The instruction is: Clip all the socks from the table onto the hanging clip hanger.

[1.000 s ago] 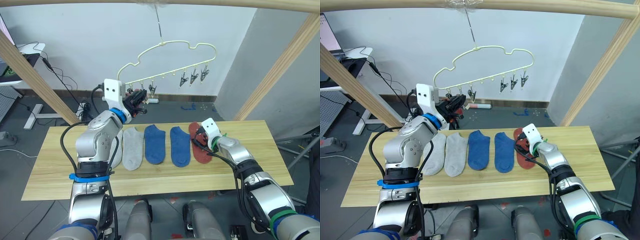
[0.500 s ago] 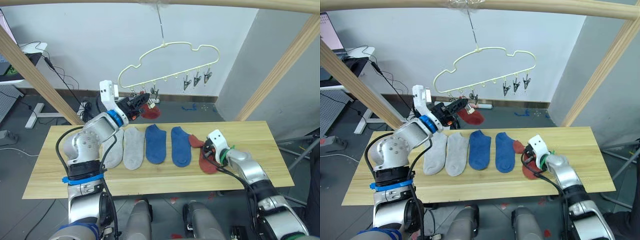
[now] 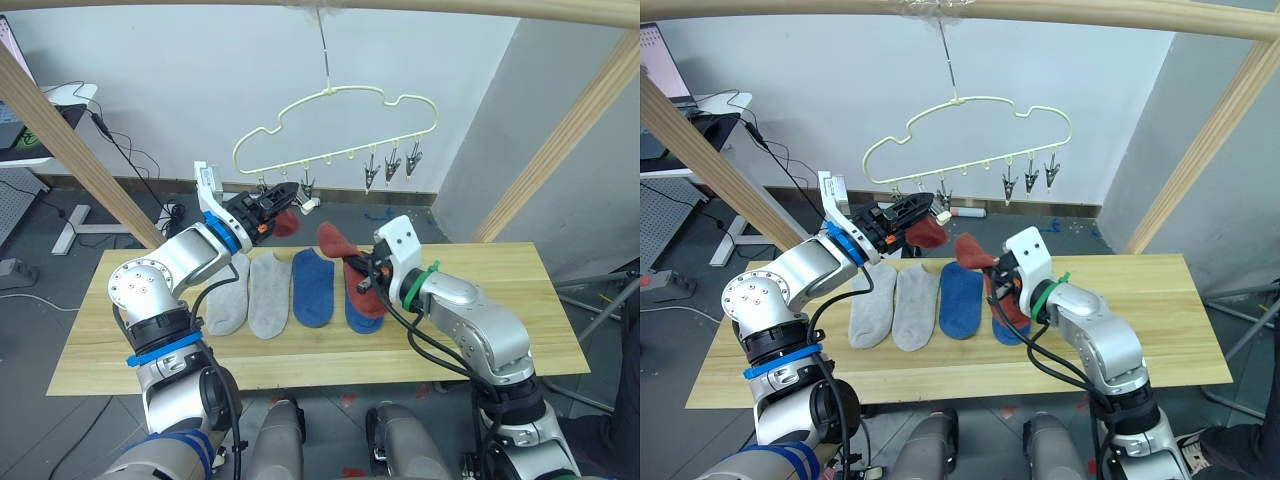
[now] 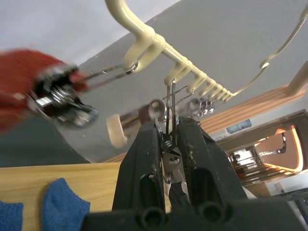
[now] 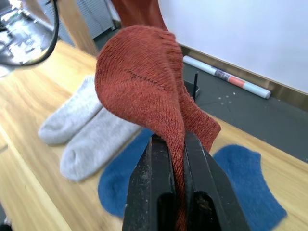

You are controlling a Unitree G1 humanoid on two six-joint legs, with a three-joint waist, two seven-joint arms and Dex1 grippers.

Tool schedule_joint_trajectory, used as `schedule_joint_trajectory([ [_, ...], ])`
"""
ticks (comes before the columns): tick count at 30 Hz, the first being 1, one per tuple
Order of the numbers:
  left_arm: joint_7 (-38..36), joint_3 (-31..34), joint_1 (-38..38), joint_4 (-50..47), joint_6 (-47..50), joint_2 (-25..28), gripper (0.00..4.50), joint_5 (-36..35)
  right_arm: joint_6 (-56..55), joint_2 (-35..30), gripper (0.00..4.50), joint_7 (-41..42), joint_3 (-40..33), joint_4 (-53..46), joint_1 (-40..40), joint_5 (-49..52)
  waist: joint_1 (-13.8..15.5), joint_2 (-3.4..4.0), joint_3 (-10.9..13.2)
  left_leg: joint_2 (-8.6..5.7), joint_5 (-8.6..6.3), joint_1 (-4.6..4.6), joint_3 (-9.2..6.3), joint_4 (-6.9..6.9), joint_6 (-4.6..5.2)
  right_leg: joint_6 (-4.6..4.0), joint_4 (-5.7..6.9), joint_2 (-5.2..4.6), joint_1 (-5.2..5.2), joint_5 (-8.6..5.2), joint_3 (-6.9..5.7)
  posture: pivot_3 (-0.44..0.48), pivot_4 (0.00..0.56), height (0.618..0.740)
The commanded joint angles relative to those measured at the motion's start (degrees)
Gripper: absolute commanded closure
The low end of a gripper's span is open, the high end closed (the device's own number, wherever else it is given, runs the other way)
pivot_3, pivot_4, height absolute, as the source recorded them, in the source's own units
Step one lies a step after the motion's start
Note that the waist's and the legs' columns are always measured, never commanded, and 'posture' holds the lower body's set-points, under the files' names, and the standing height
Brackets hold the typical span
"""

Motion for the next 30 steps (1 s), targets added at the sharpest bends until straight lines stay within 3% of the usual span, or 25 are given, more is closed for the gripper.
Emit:
schedule_joint_trajectory([
  [1, 1.2, -1.1, 0.4, -1.9, 0.0, 0.6, 4.29, -2.4, 0.8, 0.5, 4.47, -1.4, -0.6, -2.8, -1.6, 1.0, 0.0, 0.00, 0.0, 0.00, 0.00, 0.00, 0.00, 0.00, 0.00, 0.00, 0.00, 0.00, 0.00, 0.00, -0.01, -0.032, 0.229, 0.740],
  [30, -0.2, -5.7, 1.3, -1.2, -4.0, 2.4, 4.29, -4.6, 0.1, 3.6, 4.47, -4.3, 2.0, 0.7, -6.4, 1.8, -0.1, 0.00, 0.0, 0.01, -0.01, -0.07, 0.02, -0.04, 0.01, 0.00, -0.02, 0.02, -0.09, 0.00, 0.00, -0.038, 0.230, 0.740],
])
